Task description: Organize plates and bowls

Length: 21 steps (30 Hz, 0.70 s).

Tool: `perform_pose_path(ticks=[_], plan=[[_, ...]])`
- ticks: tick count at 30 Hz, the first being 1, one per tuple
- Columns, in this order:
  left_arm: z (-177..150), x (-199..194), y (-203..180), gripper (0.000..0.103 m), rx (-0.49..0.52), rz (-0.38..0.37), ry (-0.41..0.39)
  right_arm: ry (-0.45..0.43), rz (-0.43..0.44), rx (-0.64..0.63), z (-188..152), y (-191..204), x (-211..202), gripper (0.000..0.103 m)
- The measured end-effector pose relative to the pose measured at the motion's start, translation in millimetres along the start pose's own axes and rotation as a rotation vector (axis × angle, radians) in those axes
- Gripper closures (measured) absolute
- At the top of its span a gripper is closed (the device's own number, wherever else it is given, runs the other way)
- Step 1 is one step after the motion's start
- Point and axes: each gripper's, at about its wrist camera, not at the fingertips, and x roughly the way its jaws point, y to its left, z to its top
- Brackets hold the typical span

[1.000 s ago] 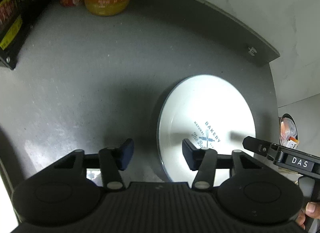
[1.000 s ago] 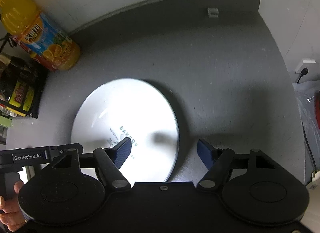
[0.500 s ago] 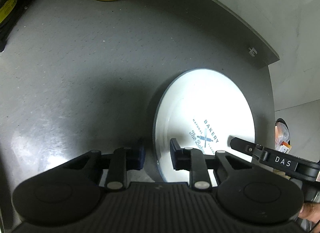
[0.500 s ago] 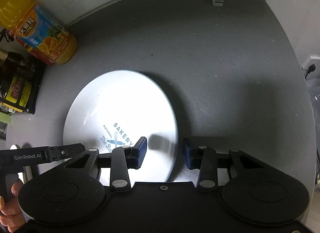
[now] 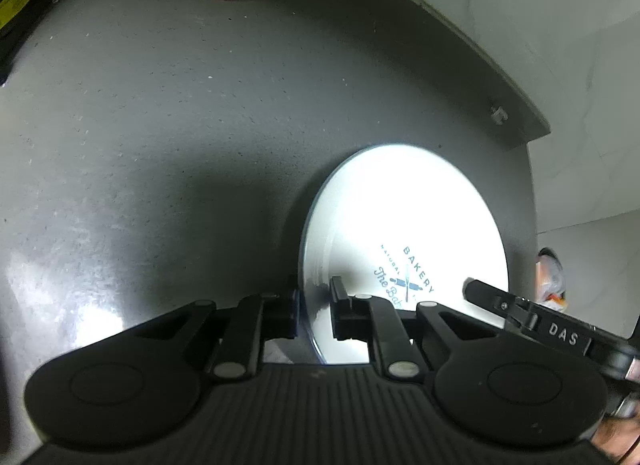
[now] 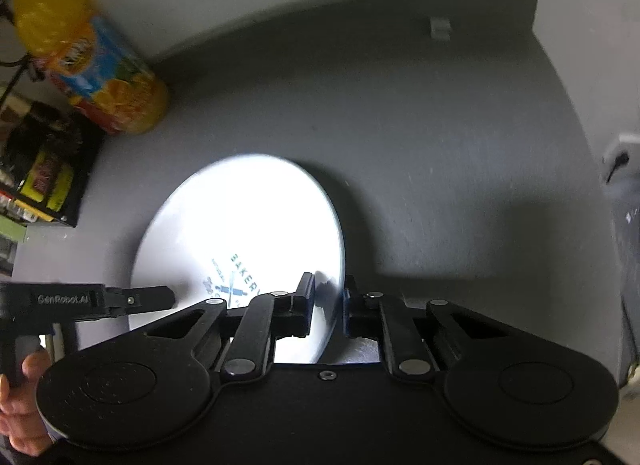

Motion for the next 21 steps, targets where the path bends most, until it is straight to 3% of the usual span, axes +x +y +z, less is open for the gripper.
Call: perform_pose_path(ticks=[10, 21], plan=[[4, -38, 9, 0.091, 0.009, -0.047, -0.076, -0.074, 0.037, -0.024, 7, 23, -30, 0.093], [-5, -98, 35, 0.091, -0.001, -0.081, -0.152, -0.115, 0.052, -0.074, -7, 78, -61, 0.093]])
